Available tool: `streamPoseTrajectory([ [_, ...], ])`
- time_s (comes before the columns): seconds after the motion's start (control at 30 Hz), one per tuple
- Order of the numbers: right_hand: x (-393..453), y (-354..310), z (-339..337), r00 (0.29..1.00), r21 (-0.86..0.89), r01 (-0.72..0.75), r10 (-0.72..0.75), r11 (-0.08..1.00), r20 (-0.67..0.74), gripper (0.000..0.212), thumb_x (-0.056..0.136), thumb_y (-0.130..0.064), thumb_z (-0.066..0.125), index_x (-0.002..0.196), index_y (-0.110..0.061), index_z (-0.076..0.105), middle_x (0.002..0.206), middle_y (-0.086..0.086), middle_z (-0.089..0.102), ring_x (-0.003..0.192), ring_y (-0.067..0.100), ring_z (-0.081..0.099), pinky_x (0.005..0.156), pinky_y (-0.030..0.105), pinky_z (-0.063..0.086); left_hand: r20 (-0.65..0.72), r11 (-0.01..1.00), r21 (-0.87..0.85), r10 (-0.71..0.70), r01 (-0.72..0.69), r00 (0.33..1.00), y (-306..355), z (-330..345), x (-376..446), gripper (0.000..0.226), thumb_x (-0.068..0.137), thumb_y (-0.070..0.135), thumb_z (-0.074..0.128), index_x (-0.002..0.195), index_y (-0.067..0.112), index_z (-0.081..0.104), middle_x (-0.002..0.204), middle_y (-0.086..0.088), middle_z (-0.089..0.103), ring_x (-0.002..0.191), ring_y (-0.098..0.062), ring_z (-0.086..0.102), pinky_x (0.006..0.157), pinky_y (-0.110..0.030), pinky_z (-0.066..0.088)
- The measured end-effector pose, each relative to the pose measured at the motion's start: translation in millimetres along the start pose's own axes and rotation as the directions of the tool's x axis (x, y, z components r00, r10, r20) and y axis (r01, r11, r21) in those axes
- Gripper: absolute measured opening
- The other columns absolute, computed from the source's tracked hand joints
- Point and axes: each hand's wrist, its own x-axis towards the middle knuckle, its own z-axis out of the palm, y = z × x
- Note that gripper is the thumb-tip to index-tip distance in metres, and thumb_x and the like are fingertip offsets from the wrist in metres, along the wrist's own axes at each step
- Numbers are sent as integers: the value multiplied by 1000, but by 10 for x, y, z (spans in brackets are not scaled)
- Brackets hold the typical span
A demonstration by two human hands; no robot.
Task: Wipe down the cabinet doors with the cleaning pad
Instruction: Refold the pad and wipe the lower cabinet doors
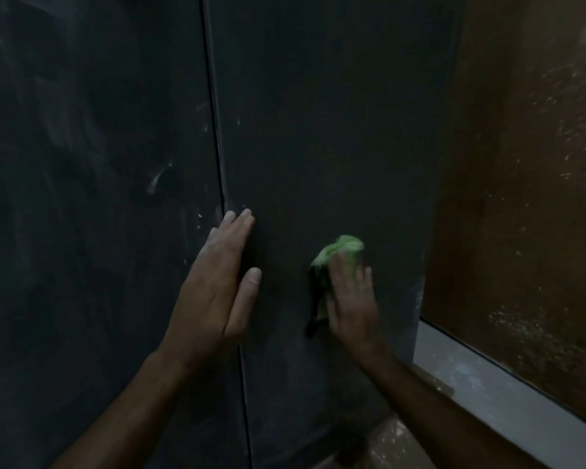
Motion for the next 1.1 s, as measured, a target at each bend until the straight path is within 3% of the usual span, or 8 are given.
streamPoseTrajectory([
  [0.1,441,-395,14,862,209,-488,506,848,-40,54,102,-16,40,153,3,36,167,19,19,153,48,17,126,58,13,40,987,150,52,-58,998,-48,96,-35,65,99,17,49,161,3,33,172,-8,26,163,-22,13,133,-39,9],
  [0.23,-299,-484,287,932,57,351,-355,935,75,66,102,-23,41,163,-14,18,170,9,15,152,52,14,123,59,24,86,987,147,59,-71,995,-57,167,-78,73,89,16,46,160,0,33,172,-11,24,163,-25,11,132,-45,9],
  [0.33,-517,45,246,871,-61,486,-476,872,123,62,101,-22,43,160,-18,25,165,5,27,145,52,32,116,65,31,118,986,141,77,-93,990,-82,155,-75,77,85,20,45,159,0,34,172,-12,25,163,-25,10,132,-44,8],
  [0.43,-211,273,187,995,7,-97,97,995,2,66,96,-12,52,157,-3,29,163,16,25,146,48,35,116,66,32,151,969,212,95,-126,984,-88,189,-117,78,85,25,48,158,0,36,172,-13,23,163,-27,9,133,-43,6],
  [0.53,217,-17,217,803,275,-566,595,777,-28,61,101,-24,33,158,-1,26,166,20,21,153,46,17,125,59,18,173,956,249,115,-156,978,-89,295,-207,72,92,29,50,158,1,39,172,-14,25,163,-28,10,133,-45,4],
  [0.73,-502,90,352,986,35,164,-165,986,22,69,92,-15,63,154,-6,34,158,17,33,138,60,36,105,67,44,126,920,354,132,-169,983,-161,479,-285,66,98,33,49,156,2,42,171,-11,28,162,-29,14,132,-48,4],
  [0.97,56,533,438,626,389,-717,780,578,-5,59,108,-17,32,162,-8,10,171,12,8,158,28,6,125,27,0,87,863,479,137,-162,987,-192,612,-296,72,97,35,51,160,3,37,173,-10,23,162,-31,15,131,-52,4],
  [1.1,-456,432,495,980,213,-197,200,957,8,78,97,-22,41,164,-20,2,172,6,6,157,36,11,126,37,17,53,848,511,133,-141,990,-192,654,-295,73,96,35,53,160,4,36,173,-10,24,162,-31,16,131,-54,5],
])
